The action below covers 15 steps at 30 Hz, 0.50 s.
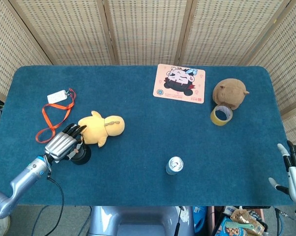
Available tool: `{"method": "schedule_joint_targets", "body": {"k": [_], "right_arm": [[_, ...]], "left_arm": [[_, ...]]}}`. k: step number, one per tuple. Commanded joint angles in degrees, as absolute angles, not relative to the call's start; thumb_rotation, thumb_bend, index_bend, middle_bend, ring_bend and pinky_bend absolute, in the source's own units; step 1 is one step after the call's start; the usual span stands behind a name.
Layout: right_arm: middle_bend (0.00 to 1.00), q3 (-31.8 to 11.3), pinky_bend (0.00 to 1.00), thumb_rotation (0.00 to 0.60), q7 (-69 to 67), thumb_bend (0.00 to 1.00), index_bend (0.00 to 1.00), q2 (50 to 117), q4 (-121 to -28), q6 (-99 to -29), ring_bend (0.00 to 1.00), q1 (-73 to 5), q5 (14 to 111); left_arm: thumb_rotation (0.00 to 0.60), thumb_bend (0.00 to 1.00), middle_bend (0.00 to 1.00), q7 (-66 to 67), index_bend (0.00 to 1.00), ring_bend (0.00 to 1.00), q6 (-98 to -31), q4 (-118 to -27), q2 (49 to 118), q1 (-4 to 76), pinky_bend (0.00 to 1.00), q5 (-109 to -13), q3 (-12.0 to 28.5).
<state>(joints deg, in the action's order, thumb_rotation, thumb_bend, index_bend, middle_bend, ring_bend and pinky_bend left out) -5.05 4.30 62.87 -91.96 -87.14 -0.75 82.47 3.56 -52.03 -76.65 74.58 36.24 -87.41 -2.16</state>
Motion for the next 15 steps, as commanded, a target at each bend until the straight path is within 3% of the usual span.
{"method": "schedule_joint_targets", "body": {"k": [1,15], "right_arm": [[0.0,-5.05,0.0,0.6,4.26,0.0,0.0,62.84,-91.97,-87.12,0.0,-0.75,82.47],[0.0,-5.0,0.0,0.6,3.91,0.0,0.0,62.66,-92.12,-87.42,0.0,-0.62,82.73]], "left_arm": [[0.6,0.4,0.0,3.95,0.54,0.0,-52.19,-76.6,74.66,36.19,0.0,-87.39,-2.19],[0.6,0.4,0.0,4.06,0.57,0.0,-54.06,-79.1,72.67,35.9,0.0,-87.07,-1.39]]}}
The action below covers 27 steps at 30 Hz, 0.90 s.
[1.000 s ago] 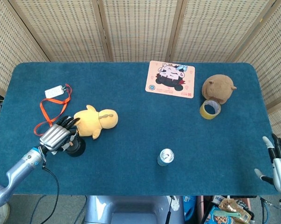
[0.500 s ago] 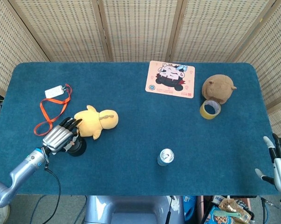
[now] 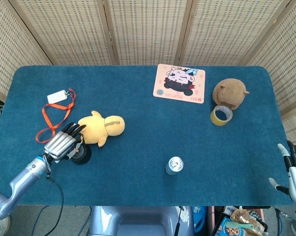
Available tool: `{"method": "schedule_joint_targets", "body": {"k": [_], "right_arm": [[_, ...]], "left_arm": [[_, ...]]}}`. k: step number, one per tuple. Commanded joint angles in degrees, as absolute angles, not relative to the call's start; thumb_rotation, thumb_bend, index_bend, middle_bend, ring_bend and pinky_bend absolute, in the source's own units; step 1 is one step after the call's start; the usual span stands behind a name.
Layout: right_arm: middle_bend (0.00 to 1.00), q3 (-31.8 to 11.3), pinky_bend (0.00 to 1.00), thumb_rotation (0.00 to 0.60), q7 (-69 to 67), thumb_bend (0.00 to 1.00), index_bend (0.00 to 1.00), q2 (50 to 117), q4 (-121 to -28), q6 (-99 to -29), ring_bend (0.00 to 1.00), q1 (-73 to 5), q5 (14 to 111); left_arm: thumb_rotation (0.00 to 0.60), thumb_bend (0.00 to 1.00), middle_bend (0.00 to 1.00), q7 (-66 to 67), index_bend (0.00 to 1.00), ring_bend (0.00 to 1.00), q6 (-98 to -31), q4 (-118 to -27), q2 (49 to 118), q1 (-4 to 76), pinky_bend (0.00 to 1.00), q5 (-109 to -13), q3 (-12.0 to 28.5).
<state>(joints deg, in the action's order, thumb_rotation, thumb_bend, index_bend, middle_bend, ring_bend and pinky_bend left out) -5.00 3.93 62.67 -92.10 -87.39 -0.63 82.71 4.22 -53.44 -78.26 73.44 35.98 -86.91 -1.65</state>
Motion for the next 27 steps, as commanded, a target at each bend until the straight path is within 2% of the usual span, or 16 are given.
{"method": "schedule_joint_targets", "body": {"k": [1,12,17,22,27], "right_arm": [[0.0,-4.99,0.0,0.6,3.89,0.0,0.0,62.64,-92.13,-87.47,0.0,-0.6,82.76],[0.0,-4.85,0.0,0.6,3.49,0.0,0.0,62.39,-92.37,-87.72,0.0,-0.48,83.2],[0.0,-4.7,0.0,0.6,3.3,0.0,0.0,62.3,-92.49,-87.73,0.0,-0.44,83.45],[0.0,-4.65,0.0,0.6,3.0,0.0,0.0,62.1,-92.6,-87.94,0.0,-0.34,83.66],[0.0,-4.62,0.0,0.6,2.74,0.0,0.0,61.96,-92.66,-87.95,0.0,-0.35,83.82]], "left_arm": [[0.6,0.4,0.0,4.09,0.57,0.0,-54.43,-79.64,72.18,35.88,0.0,-87.15,-1.26],[0.6,0.4,0.0,2.63,0.57,0.0,-58.96,-87.96,65.28,34.93,0.0,-88.54,-0.13],[0.6,0.4,0.0,1.43,0.57,0.0,-60.31,-90.29,62.19,33.38,0.0,-88.94,-1.11],[0.6,0.4,0.0,-1.85,0.57,0.0,-63.64,-87.38,61.39,29.6,0.0,-92.27,-4.92],[0.6,0.4,0.0,-4.96,0.57,0.0,-68.06,-80.59,63.83,25.37,0.0,-94.2,-7.38]]}}
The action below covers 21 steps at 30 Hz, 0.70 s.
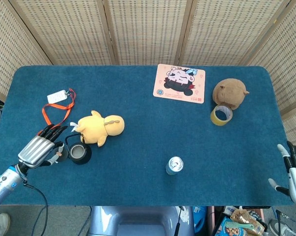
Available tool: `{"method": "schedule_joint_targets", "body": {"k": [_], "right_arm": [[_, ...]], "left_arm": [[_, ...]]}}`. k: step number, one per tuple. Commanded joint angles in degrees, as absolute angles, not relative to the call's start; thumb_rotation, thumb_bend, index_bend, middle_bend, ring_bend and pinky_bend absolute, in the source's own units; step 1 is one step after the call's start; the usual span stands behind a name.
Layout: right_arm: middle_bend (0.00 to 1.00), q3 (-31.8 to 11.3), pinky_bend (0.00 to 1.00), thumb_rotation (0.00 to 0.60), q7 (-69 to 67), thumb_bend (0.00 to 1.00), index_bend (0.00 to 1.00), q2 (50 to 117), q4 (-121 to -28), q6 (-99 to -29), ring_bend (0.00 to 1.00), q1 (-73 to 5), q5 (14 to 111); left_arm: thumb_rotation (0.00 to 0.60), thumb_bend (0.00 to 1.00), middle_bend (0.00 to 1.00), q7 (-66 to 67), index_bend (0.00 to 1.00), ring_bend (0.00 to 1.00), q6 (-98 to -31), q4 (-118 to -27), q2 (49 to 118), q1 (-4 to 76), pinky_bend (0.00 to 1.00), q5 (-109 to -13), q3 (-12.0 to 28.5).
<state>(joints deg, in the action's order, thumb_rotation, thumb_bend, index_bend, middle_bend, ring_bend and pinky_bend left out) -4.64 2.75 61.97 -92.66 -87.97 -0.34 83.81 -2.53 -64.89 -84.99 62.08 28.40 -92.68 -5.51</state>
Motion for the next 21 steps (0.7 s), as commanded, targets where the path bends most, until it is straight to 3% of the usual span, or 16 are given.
{"method": "schedule_joint_targets", "body": {"k": [1,6,16,18,20,21], "right_arm": [[0.0,-4.61,0.0,0.6,2.72,0.0,0.0,61.94,-92.68,-87.91,0.0,-0.36,83.82],[0.0,-4.51,0.0,0.6,2.75,0.0,0.0,61.94,-92.7,-87.7,0.0,-0.44,83.92],[0.0,-4.51,0.0,0.6,2.56,0.0,0.0,61.82,-92.78,-87.57,0.0,-0.46,83.81],[0.0,-4.55,0.0,0.6,2.51,0.0,0.0,61.76,-92.8,-87.6,0.0,-0.44,83.75],[0.0,-4.59,0.0,0.6,2.45,0.0,0.0,61.73,-92.79,-87.56,0.0,-0.45,83.67],[0.0,-4.59,0.0,0.6,2.43,0.0,0.0,61.73,-92.77,-87.53,0.0,-0.45,83.63]], "left_arm": [[0.6,0.41,0.0,-5.75,0.57,0.0,-68.96,-78.95,64.7,24.45,0.0,-94.37,-7.75],[0.6,0.4,0.0,-9.7,0.57,0.0,-71.6,-72.49,68.66,21.64,0.0,-94.52,-8.37],[0.6,0.4,0.0,-14.49,0.55,0.0,-68.62,-63.27,76.27,21.34,0.0,-94.09,-8.4],[0.6,0.4,0.0,-14.88,0.43,0.0,-68.43,-62.64,76.96,21.48,0.0,-94.28,-8.37],[0.6,0.33,0.0,-15.33,0.16,0.0,-67.92,-62.48,77.33,21.54,0.0,-94.27,-8.48],[0.6,0.3,0.0,-15.41,0.09,0.0,-67.35,-62.74,77.23,21.59,0.0,-94.09,-8.59]]}}
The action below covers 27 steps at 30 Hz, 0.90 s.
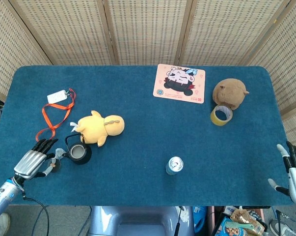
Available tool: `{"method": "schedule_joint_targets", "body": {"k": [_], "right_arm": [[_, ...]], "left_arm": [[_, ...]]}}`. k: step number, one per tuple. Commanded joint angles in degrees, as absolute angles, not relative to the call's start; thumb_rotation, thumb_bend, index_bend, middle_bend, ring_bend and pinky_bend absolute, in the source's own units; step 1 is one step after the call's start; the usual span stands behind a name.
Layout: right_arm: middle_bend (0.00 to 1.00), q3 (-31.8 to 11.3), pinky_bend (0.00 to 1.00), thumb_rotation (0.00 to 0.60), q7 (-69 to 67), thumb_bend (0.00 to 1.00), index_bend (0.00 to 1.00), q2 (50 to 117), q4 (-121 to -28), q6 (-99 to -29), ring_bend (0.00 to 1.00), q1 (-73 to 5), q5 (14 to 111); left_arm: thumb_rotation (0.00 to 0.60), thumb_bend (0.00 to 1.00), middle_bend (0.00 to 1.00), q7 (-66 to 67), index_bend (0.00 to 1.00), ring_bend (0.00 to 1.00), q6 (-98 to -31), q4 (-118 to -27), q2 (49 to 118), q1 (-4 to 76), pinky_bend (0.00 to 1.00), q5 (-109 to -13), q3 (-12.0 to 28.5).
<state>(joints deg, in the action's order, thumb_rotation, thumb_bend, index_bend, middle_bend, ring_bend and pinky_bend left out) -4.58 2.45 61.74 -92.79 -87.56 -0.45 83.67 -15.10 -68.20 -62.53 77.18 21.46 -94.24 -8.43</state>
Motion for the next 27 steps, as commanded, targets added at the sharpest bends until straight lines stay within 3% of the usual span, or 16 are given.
{"method": "schedule_joint_targets", "body": {"k": [1,6,13,20,27], "right_arm": [[0.0,-4.58,0.0,0.6,2.42,0.0,0.0,61.71,-92.76,-87.51,0.0,-0.45,83.63],[0.0,-4.52,0.0,0.6,2.27,0.0,0.0,61.61,-92.87,-87.68,0.0,-0.4,83.86],[0.0,-4.5,0.0,0.6,2.25,0.0,0.0,61.54,-92.92,-87.88,0.0,-0.29,83.95],[0.0,-4.49,0.0,0.6,2.0,0.0,0.0,61.43,-92.99,-88.16,0.0,-0.19,84.16],[0.0,-4.53,0.0,0.6,1.23,0.0,0.0,61.05,-93.04,-88.98,0.0,0.13,84.63]], "left_arm": [[0.6,0.26,0.0,-15.32,0.02,0.0,-66.94,-63.05,77.05,21.63,0.0,-93.87,-8.61],[0.6,0.23,0.0,-15.69,0.0,0.0,-68.05,-67.83,74.32,21.46,0.0,-93.41,-7.95],[0.6,0.21,0.0,-18.23,0.0,0.0,-83.38,-78.06,67.84,17.86,0.0,-95.1,-4.12],[0.6,0.18,0.0,-4.68,0.0,0.0,-93.68,-89.98,64.58,11.32,0.0,-91.38,-1.12],[0.6,0.17,0.0,4.92,0.0,0.0,-93.0,-96.29,64.93,8.1,0.0,-89.23,-2.24]]}}
